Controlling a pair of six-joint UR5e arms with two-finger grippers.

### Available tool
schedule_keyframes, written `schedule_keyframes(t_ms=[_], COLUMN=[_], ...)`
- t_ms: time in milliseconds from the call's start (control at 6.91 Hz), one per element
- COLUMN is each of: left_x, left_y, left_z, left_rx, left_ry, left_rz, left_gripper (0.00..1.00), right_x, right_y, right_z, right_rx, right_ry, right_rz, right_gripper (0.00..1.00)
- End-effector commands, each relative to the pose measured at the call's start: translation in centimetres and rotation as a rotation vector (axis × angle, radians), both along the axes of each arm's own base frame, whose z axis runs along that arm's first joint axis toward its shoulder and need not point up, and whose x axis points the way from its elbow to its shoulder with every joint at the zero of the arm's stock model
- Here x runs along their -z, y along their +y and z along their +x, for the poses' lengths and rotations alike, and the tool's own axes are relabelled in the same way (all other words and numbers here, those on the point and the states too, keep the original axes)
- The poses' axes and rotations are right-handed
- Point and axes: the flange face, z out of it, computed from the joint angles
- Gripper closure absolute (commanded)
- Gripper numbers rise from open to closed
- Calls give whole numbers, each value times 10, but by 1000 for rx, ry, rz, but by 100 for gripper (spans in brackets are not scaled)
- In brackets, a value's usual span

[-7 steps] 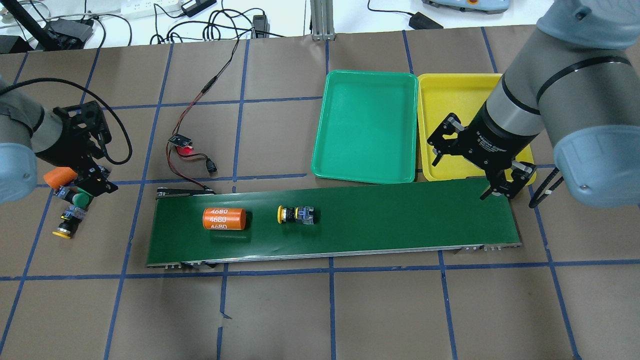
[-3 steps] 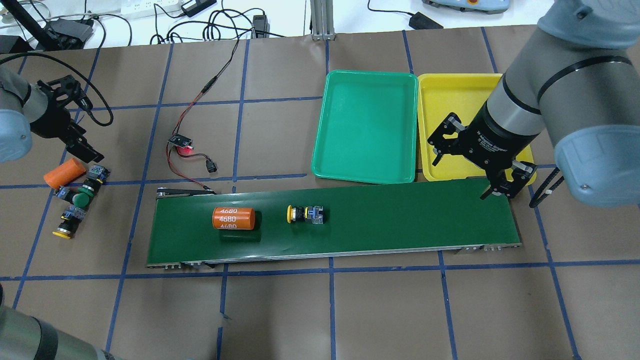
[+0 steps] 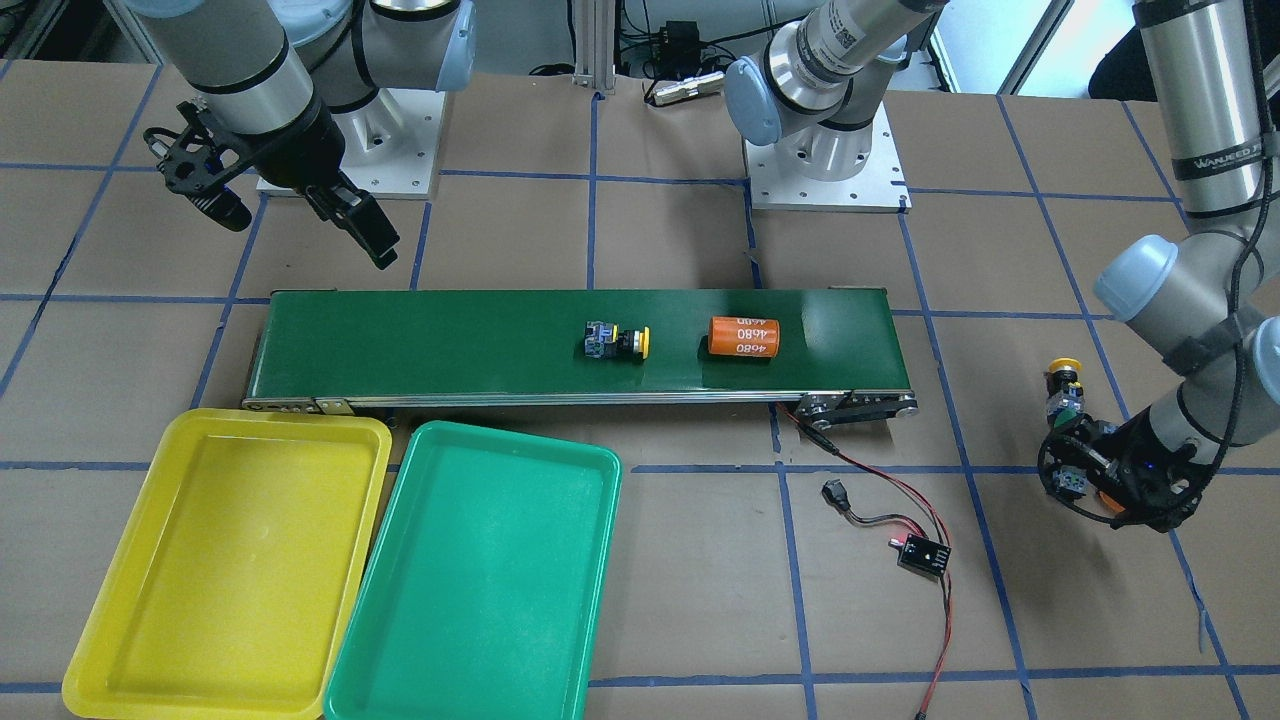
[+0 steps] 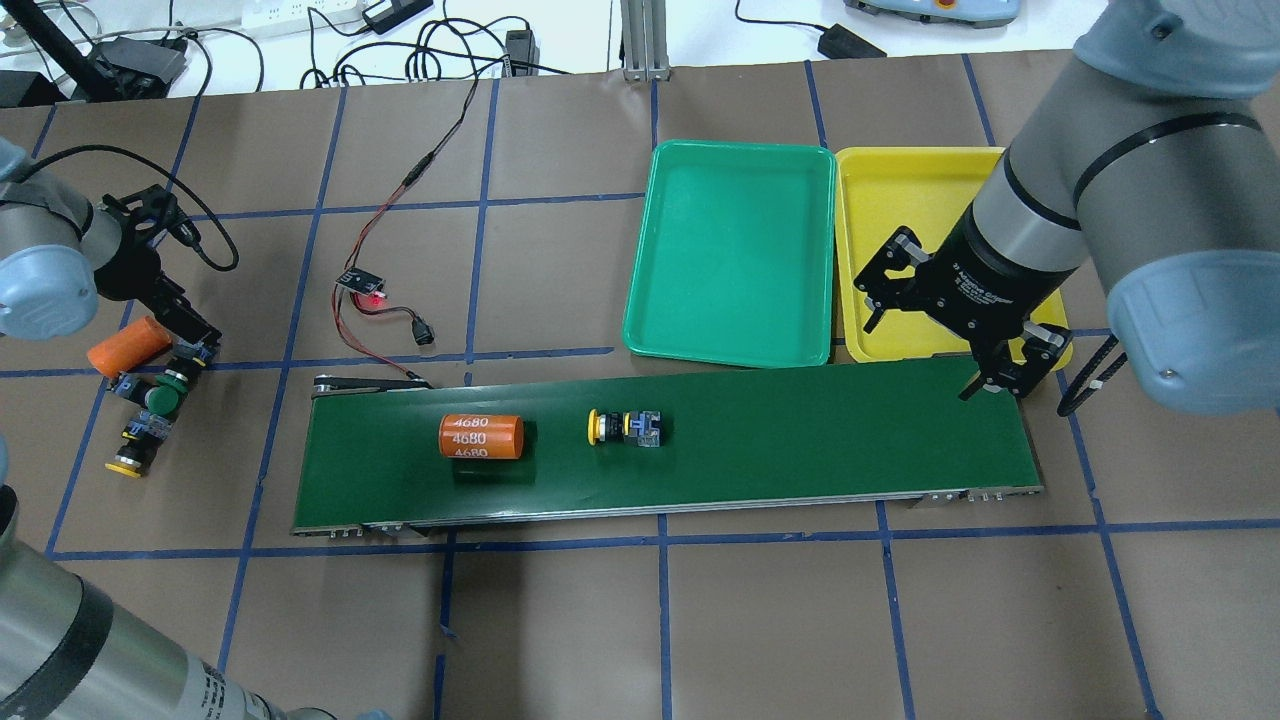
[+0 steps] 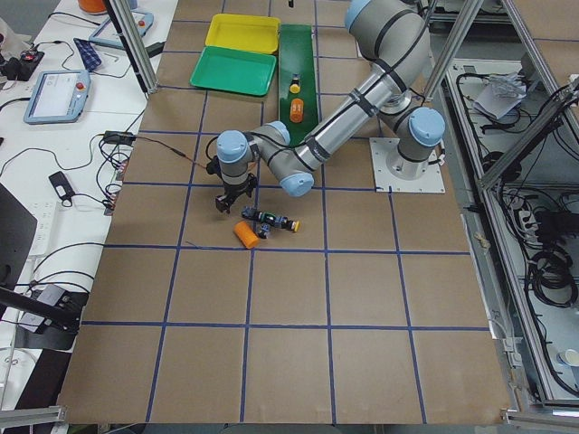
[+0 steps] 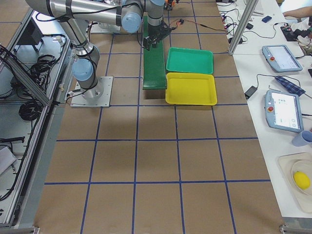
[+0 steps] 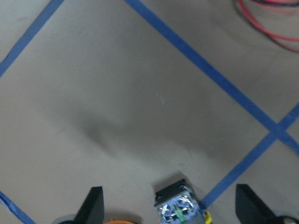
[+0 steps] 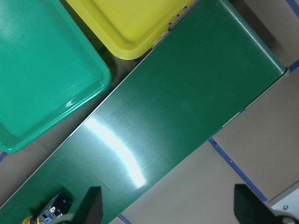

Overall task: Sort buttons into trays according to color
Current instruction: 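Move the left gripper back and grasp the green-cap push button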

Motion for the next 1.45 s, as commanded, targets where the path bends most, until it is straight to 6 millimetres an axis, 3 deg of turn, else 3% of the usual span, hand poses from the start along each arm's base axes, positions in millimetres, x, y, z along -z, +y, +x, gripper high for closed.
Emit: schedule_keyframes(t_ms=[0,145,289,434,723,868,1157,1302], left_x=[15,16,15,11,-1,-23,-81,-104], left_y=[14,19,18,19,22,25,29,46], left_z=[11,21,22,21,13,-2,-95,-133], left_rx=[-25,-37,-35,-34,-21,10,273,343], left_ry=[23,31,28,8,11,46,43,73], left_rz=[52,65,60,64,94,157,160,219], left_gripper=[0,25,74,98,100,100,100,100], right_x=[-1,1,1,1,2,2,2,3], right_y=[0,0,0,1,1,1,1,2], right_z=[0,0,0,0,0,0,0,1], right_rx=[-1,-1,-1,-1,-2,0,-2,-3], right_ry=[-2,-1,-1,2,5,5,5,5], right_rz=[-2,4,3,6,9,11,11,14], right_gripper=[0,0,0,0,0,0,0,0])
